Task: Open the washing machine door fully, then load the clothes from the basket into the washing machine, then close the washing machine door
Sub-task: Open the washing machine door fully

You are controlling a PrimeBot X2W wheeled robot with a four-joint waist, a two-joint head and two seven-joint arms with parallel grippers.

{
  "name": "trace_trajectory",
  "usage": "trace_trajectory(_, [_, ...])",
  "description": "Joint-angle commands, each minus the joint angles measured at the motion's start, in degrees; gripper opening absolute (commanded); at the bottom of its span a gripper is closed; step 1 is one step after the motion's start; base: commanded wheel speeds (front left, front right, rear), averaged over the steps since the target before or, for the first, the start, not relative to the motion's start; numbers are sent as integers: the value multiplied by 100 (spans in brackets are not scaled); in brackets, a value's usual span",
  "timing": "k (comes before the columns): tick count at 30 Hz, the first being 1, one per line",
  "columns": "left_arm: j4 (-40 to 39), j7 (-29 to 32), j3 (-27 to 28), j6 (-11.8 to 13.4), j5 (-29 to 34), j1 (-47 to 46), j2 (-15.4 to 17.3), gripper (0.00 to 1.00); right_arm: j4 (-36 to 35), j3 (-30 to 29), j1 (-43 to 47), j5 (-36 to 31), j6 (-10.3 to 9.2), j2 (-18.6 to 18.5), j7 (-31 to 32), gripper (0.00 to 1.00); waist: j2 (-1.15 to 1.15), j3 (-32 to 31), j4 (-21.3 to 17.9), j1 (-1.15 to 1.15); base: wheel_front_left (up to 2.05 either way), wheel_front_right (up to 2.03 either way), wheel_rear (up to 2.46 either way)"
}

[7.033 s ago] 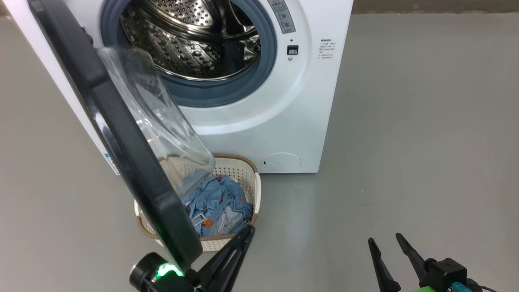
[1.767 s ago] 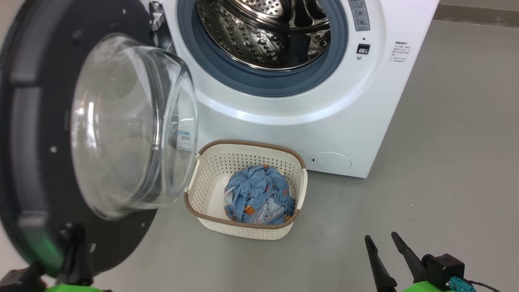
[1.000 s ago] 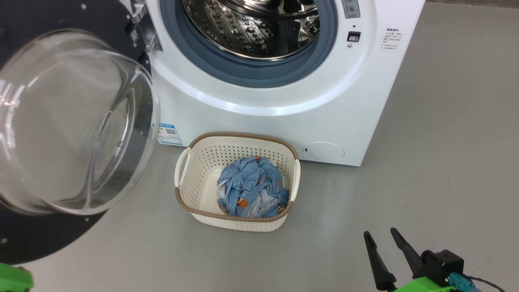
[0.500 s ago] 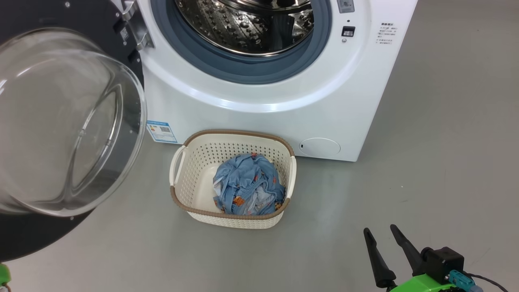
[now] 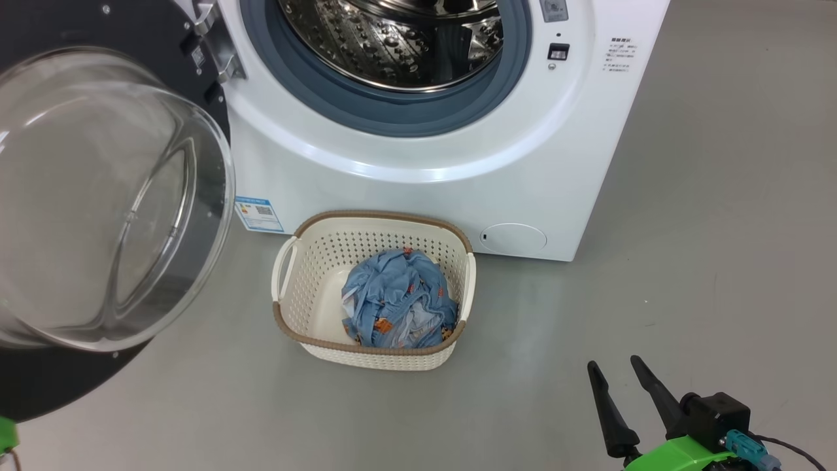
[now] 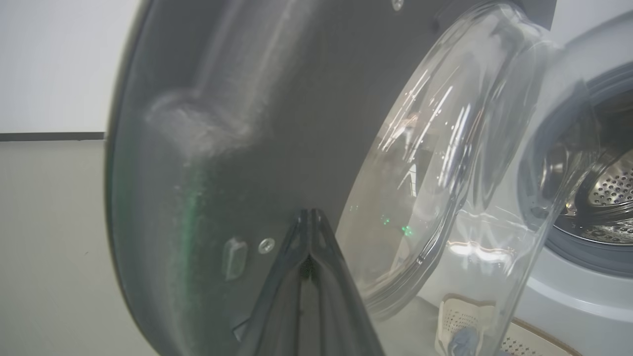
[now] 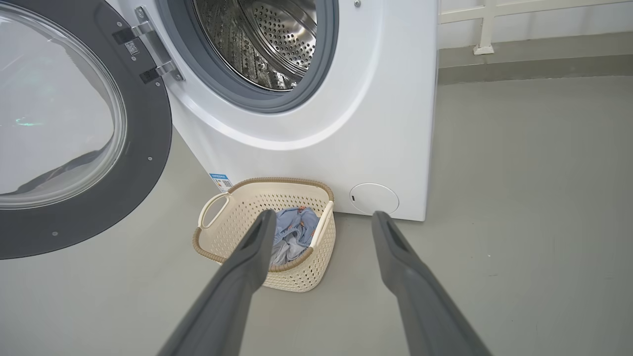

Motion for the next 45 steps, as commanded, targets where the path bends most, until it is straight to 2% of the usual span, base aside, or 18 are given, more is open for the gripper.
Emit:
trace_trajectory(1, [-290, -37, 192, -51, 83, -159, 185, 0, -144, 118, -146, 4, 17, -16, -44, 100, 0, -14, -2, 0, 0, 0, 0])
trace_trajectory(16, [-1337, -37, -56, -195, 338, 348, -571, 0, -210, 90, -108, -12, 17, -16, -44, 100, 0, -69, -85, 0, 0, 0, 0])
trace_trajectory(26, [-2067, -37, -490, -212, 418, 793, -818, 0, -230, 60, -39, 56, 17, -16, -44, 100, 0, -184, -206, 0, 0, 0, 0])
trace_trajectory(27, [-2123, -37, -562, -212, 409, 855, -837, 13, -228, 71, -32, 62, 17, -16, -44, 100, 0, -206, -228, 0, 0, 0, 0])
trace_trajectory(28, [-2199, -37, -639, -212, 416, 918, -845, 85, -231, 83, -24, 63, 17, -16, -44, 100, 0, -223, -251, 0, 0, 0, 0])
trace_trajectory(29, [-2264, -37, -691, -212, 412, 980, -859, 100, -246, 79, -18, 75, 17, -16, -44, 100, 0, -242, -271, 0, 0, 0, 0])
trace_trajectory(38, [-2569, -37, -1216, -213, 399, 1376, -840, 100, -389, 45, 110, -11, 17, -16, -44, 100, 0, -388, -455, 0, 0, 0, 0])
trace_trajectory(45, [-2631, -37, -1305, -214, 372, 1562, -850, 100, -553, 44, 187, -73, 17, -16, -44, 100, 0, -462, -700, 0, 0, 0, 0])
